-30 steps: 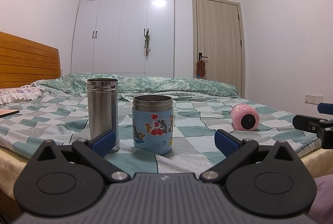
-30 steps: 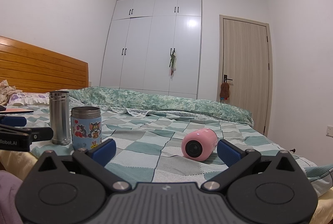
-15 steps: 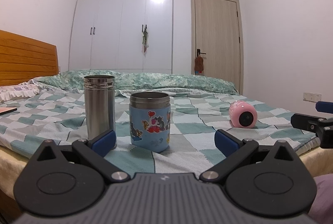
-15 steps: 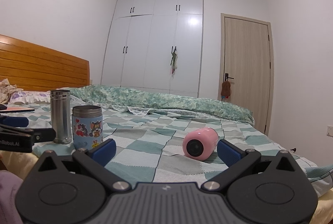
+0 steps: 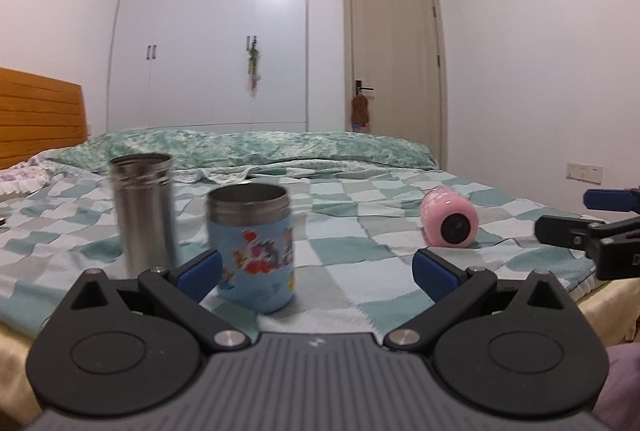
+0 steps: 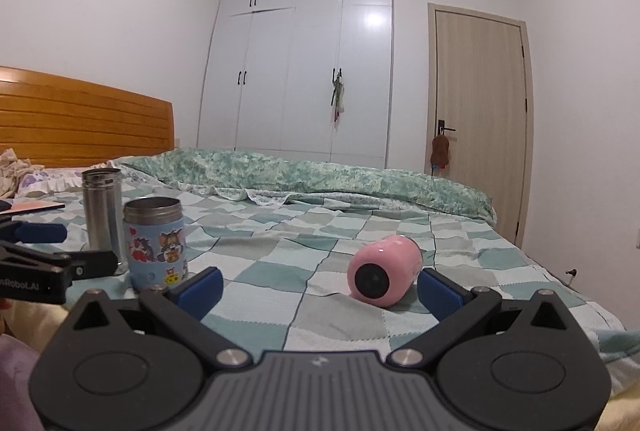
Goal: Flip cup upright
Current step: 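Move the right tool toward the pink tumbler lying on its side, then close the right gripper around the pink tumbler's body, then lift the pink tumbler with the right gripper and carry it toward the left tool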
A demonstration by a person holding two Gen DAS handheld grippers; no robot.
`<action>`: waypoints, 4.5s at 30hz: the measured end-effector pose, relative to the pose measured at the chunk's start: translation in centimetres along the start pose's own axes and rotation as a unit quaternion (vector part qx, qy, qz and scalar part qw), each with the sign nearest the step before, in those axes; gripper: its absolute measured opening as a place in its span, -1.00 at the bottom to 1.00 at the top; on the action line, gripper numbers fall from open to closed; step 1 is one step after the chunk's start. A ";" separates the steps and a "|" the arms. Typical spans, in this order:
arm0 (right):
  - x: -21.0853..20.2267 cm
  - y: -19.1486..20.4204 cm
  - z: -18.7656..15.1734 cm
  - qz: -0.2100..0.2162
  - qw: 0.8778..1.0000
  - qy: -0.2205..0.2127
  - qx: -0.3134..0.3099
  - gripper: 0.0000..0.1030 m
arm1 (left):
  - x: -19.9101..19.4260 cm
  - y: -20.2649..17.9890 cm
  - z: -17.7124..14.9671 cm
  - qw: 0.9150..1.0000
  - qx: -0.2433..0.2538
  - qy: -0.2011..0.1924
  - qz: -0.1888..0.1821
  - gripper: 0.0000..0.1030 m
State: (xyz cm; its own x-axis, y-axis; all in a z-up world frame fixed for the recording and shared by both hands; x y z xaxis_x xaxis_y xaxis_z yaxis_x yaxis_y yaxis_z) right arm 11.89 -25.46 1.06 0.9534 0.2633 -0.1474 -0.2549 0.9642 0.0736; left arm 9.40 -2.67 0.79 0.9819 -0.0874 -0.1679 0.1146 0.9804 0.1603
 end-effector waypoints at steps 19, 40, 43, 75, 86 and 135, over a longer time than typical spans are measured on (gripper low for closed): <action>10.8 -6.3 5.3 -0.031 0.996 0.083 0.012 1.00 | 13.1 -5.0 5.0 0.996 0.033 0.025 -0.076 1.00; 25.8 -8.4 4.6 -0.059 0.972 0.222 0.055 1.00 | 23.9 -4.8 3.9 0.993 0.003 0.108 -0.043 1.00; 27.2 -8.5 4.0 -0.067 0.967 0.238 0.062 1.00 | 24.7 -4.7 3.7 0.992 -0.002 0.117 -0.046 1.00; 31.3 -8.7 0.5 -0.090 0.946 0.290 0.113 0.67 | 29.2 -1.2 3.9 0.983 0.048 0.133 -0.114 1.00; 28.9 -8.7 1.7 -0.107 0.957 0.237 0.125 0.65 | 31.1 -0.1 4.6 0.975 0.092 0.122 -0.160 1.00; 14.1 4.2 -0.8 0.024 0.923 0.355 0.145 0.63 | 3.9 7.2 3.3 0.989 -0.010 0.146 -0.012 1.00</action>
State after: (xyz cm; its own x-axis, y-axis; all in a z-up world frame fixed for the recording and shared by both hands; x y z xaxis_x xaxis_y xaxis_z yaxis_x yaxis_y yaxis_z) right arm 24.16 -17.66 -1.51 0.5691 0.3598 -0.7394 -0.1415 0.9286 0.3430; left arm 14.56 3.50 4.56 0.8933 -0.0582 -0.4457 0.1312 0.9822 0.1346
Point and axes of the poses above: each gripper's, at about its wrist camera, not at the fingertips, and x roughly the way its jaws point, y to its left, z to its top, the point moved 5 cm from there along x, roughly the way its jaws point, and after that the axes turned 8 degrees about x, right-handed, at the moved point
